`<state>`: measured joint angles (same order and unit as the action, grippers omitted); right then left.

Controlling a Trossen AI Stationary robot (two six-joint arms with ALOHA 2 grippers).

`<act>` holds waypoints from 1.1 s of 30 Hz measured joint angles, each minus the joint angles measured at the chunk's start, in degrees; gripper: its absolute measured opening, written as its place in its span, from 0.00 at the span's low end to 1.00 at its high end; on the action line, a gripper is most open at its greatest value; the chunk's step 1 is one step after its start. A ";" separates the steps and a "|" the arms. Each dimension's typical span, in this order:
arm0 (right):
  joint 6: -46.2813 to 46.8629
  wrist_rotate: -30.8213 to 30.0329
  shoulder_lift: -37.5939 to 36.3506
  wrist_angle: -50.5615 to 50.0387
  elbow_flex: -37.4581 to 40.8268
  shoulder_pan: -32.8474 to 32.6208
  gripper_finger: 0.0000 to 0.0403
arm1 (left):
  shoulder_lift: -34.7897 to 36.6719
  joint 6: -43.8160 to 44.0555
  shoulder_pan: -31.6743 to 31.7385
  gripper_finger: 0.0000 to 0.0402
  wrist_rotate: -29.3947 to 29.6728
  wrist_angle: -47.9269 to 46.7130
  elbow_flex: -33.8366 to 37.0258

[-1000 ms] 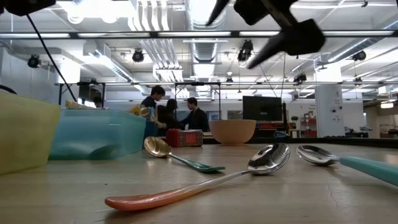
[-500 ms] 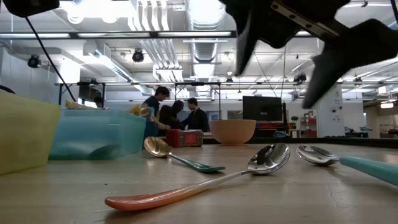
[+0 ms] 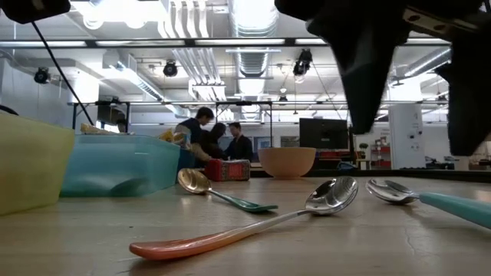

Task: Pick & Place Food Item
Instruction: Put the light blue spoon into the light blue bin

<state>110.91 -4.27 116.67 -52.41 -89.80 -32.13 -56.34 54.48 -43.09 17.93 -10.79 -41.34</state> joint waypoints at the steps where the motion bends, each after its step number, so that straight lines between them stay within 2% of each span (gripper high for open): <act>1: 0.50 -0.05 0.37 0.04 -0.09 -0.31 0.84 | 0.00 0.00 0.00 0.66 0.00 -0.02 0.00; 7: 2.83 0.01 2.18 -1.82 0.02 -1.12 0.68 | 0.00 0.00 0.00 0.66 -1.02 -0.28 0.00; 13: 1.71 -0.17 3.33 -1.60 0.35 -0.99 0.59 | 0.00 0.01 0.00 0.66 -1.71 -0.55 0.00; 33: 2.24 -0.22 3.48 -1.30 3.20 -0.78 0.57 | 0.00 0.02 -0.02 0.66 -3.02 -1.16 0.00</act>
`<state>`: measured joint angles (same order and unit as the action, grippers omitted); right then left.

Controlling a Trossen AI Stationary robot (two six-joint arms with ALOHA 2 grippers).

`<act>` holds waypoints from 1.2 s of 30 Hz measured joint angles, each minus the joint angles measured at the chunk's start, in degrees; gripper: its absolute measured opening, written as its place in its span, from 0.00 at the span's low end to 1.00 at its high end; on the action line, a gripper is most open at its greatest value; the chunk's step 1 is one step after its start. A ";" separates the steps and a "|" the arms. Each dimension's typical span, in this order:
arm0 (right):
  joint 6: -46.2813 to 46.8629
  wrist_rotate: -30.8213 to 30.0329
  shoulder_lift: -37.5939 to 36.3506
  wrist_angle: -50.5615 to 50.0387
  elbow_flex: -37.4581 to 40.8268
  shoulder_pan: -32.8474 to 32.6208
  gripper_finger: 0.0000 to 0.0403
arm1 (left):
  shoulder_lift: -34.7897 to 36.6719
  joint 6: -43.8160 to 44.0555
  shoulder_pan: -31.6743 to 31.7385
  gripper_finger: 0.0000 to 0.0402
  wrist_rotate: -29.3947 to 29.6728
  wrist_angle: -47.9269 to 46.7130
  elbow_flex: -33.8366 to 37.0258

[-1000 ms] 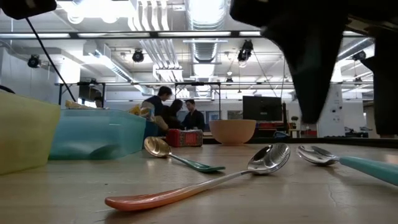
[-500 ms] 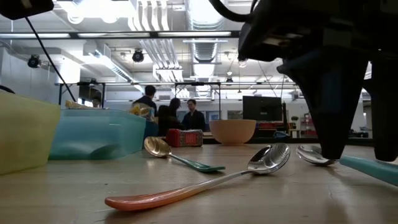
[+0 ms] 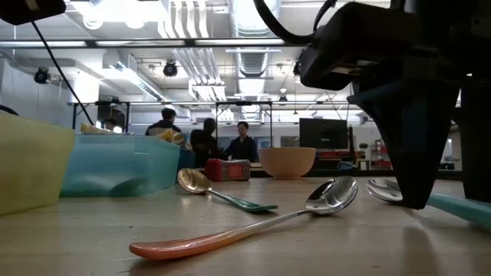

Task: Pick & Place Food Item
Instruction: Put the light blue spoon into the light blue bin

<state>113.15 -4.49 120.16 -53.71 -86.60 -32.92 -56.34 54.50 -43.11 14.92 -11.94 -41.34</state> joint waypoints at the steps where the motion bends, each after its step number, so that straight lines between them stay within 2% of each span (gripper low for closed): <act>1: -0.01 0.00 0.00 0.28 0.22 0.01 0.57 | 0.00 0.00 0.00 0.66 0.00 0.00 0.00; 18: -0.51 -0.13 -0.02 1.65 1.90 0.19 0.56 | 0.00 1.51 0.02 0.66 -0.04 0.04 0.02; 22: -0.62 -0.09 -0.02 1.29 1.95 0.19 0.46 | 0.00 1.51 0.02 0.66 -0.04 0.04 0.02; 32: -2.58 -1.35 -0.02 1.98 1.89 0.14 0.09 | 0.00 1.53 0.02 0.66 -0.02 0.04 0.02; 36: -3.65 -2.48 0.09 2.25 1.05 0.16 0.08 | 0.00 1.53 0.02 0.66 -0.03 0.04 0.02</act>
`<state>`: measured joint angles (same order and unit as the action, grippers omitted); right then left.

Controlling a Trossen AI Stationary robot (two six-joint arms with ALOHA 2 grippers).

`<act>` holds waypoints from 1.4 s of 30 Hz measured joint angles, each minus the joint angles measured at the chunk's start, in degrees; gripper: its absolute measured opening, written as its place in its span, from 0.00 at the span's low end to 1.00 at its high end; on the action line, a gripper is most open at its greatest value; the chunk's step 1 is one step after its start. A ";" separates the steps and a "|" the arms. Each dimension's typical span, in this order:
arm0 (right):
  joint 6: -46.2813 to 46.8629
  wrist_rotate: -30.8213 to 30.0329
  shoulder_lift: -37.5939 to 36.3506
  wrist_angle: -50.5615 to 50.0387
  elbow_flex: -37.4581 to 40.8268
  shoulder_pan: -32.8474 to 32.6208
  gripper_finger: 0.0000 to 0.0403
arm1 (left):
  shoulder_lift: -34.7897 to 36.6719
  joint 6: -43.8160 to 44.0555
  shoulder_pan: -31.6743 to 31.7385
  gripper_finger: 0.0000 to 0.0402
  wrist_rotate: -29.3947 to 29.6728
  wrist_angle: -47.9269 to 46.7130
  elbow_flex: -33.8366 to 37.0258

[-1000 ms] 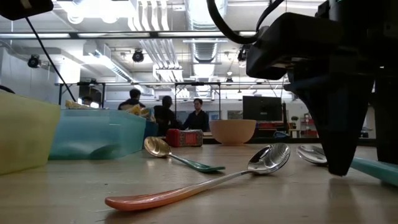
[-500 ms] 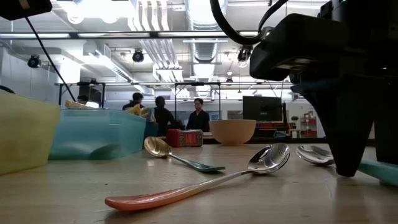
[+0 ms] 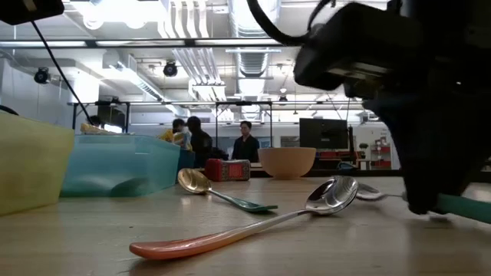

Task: Pick & Place Food Item
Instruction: Put the light blue spoon into the light blue bin

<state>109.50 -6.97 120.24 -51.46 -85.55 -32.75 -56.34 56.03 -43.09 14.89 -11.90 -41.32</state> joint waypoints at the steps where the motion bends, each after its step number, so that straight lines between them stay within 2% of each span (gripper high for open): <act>1: -0.23 -0.71 0.00 0.02 -0.33 -0.12 0.08 | 0.00 0.00 0.00 0.66 -0.01 0.00 0.00; 10: -8.08 -4.34 -1.16 -0.44 -4.79 -0.86 0.08 | 0.00 4.37 0.09 0.66 0.25 0.27 0.01; 19: -15.04 -12.20 -3.93 -0.58 -9.65 -1.51 0.08 | -0.08 6.01 0.46 0.66 4.82 2.16 0.01; 25: -22.78 -20.85 -5.54 -0.12 -15.05 -1.49 0.08 | -2.39 5.63 2.53 0.66 11.39 10.89 0.02; 32: -26.58 -29.12 -5.86 -0.06 -19.52 -1.36 0.08 | -8.70 -0.74 5.06 0.66 12.18 27.17 0.03; 37: -29.81 -30.60 -5.86 1.80 -22.20 -0.77 0.08 | -13.30 -3.36 5.90 0.66 12.46 34.69 -0.38; 42: -32.76 -30.85 -5.86 7.72 -22.76 0.51 0.08 | -17.81 -1.34 8.03 0.66 12.60 34.89 -3.86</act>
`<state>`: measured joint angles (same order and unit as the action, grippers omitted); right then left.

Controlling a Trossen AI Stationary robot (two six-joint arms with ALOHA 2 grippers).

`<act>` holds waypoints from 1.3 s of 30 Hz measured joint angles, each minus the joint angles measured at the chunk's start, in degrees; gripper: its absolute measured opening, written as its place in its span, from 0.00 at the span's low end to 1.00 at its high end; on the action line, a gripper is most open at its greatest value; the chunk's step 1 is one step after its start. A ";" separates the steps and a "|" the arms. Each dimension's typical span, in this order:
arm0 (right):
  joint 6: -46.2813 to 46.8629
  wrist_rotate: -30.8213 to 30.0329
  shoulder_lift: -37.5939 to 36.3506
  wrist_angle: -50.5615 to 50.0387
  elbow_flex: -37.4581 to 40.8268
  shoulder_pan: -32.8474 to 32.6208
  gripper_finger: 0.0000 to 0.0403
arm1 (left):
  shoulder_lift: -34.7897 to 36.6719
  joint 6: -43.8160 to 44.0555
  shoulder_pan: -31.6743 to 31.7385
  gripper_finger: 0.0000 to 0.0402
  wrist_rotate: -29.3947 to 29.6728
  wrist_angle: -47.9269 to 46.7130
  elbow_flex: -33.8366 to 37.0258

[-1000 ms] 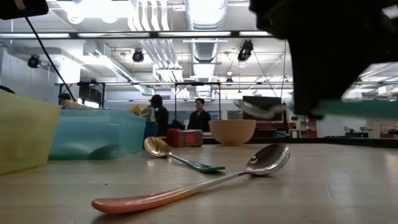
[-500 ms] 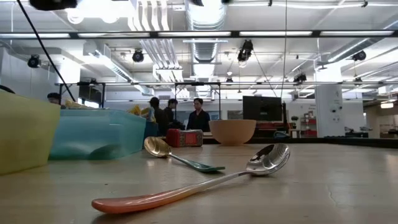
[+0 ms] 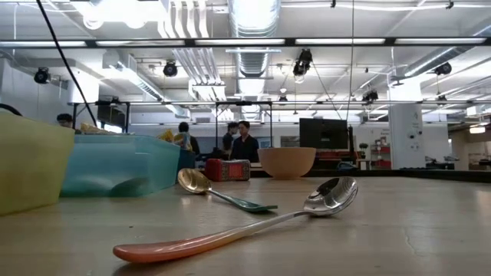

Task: Pick & Place Food Item
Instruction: Put the light blue spoon into the light blue bin

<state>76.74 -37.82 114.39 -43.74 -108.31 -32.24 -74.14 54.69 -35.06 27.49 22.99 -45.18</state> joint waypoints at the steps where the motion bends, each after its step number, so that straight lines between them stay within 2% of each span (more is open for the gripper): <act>1: -0.41 -0.33 0.00 1.02 0.05 0.18 0.08 | -0.90 0.14 0.25 0.66 0.00 -0.09 -0.79; 4: -0.41 -3.06 0.00 1.44 0.03 0.34 0.08 | -3.08 2.06 0.40 0.66 0.73 -1.55 -3.16; 8: -0.76 -3.77 -0.26 2.28 -0.01 0.28 0.08 | -4.68 4.72 0.38 0.66 3.69 -6.50 -5.42; 12: -0.93 -4.22 -0.75 2.42 -0.04 0.28 0.08 | -5.10 5.82 0.95 0.66 5.17 -7.50 -6.13; 26: -4.98 -4.37 -0.76 7.01 -0.04 0.82 0.08 | -5.10 5.47 2.81 0.65 5.14 -10.90 -6.23; 29: -4.99 -4.35 -0.75 7.07 -0.04 0.84 0.08 | -5.10 5.22 2.81 0.58 5.14 -11.35 -6.19; 31: -4.99 -4.25 -0.71 7.08 -0.04 0.84 0.08 | -5.10 5.11 2.79 0.48 4.99 -11.25 -6.23; 36: -4.97 -3.80 -0.55 7.45 0.00 0.87 0.08 | -4.68 1.51 2.79 0.11 2.86 -10.17 -6.34; 37: -5.08 -3.78 -0.55 7.47 0.00 0.87 0.08 | -4.58 0.96 2.79 0.07 2.71 -10.07 -6.34; 39: -5.07 -3.80 -0.55 7.70 0.00 0.81 0.08 | -4.55 -0.30 2.74 0.06 2.25 -9.19 -6.32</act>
<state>71.66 -41.63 113.84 -36.04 -108.31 -31.43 -78.70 54.38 -32.32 29.74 13.80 -51.51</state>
